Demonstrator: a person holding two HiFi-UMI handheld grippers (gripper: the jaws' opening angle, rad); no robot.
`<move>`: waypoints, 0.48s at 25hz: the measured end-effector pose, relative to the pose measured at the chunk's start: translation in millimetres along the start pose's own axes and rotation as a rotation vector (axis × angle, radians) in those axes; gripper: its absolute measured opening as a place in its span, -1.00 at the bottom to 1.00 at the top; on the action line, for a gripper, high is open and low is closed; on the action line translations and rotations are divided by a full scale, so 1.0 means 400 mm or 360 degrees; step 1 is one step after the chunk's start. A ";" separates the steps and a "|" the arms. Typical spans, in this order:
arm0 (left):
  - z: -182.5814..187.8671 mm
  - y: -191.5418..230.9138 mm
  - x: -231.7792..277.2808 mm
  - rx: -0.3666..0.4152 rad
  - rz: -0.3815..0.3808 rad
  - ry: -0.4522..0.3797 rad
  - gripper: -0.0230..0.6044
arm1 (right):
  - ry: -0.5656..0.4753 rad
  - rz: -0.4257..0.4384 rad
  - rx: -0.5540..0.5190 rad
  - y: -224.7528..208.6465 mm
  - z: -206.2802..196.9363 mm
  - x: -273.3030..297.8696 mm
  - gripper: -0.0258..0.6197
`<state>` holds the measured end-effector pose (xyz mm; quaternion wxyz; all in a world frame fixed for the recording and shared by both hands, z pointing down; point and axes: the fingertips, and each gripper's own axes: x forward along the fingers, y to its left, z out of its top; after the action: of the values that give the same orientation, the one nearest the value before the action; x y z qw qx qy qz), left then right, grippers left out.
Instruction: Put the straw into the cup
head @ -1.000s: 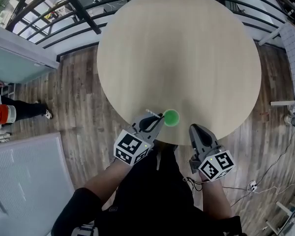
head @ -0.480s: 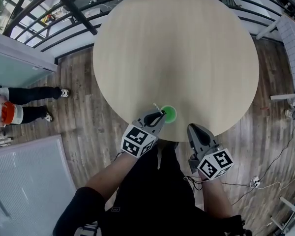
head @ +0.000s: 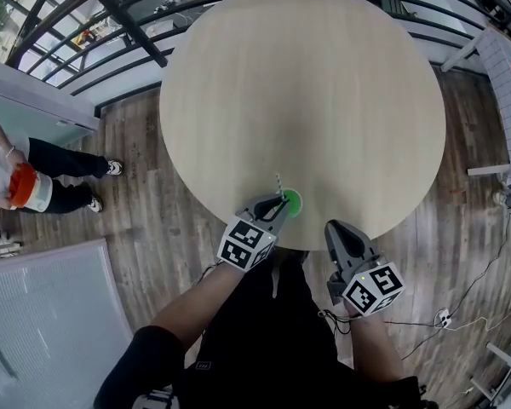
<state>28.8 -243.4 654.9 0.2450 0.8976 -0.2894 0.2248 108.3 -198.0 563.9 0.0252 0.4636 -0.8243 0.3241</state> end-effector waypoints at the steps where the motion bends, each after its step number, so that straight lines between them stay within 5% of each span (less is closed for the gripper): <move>1: 0.000 0.003 0.001 -0.0001 0.0003 0.0003 -0.82 | 0.0001 0.0001 0.0001 -0.001 0.000 0.002 -0.85; 12: -0.005 0.011 -0.002 -0.0013 0.0045 0.0002 -0.82 | 0.0008 0.0012 0.0008 -0.012 0.006 0.001 -0.85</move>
<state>24.8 -244.8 657.2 0.2457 0.8923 -0.3026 0.2277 112.3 -201.3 564.5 0.0248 0.4598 -0.8250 0.3275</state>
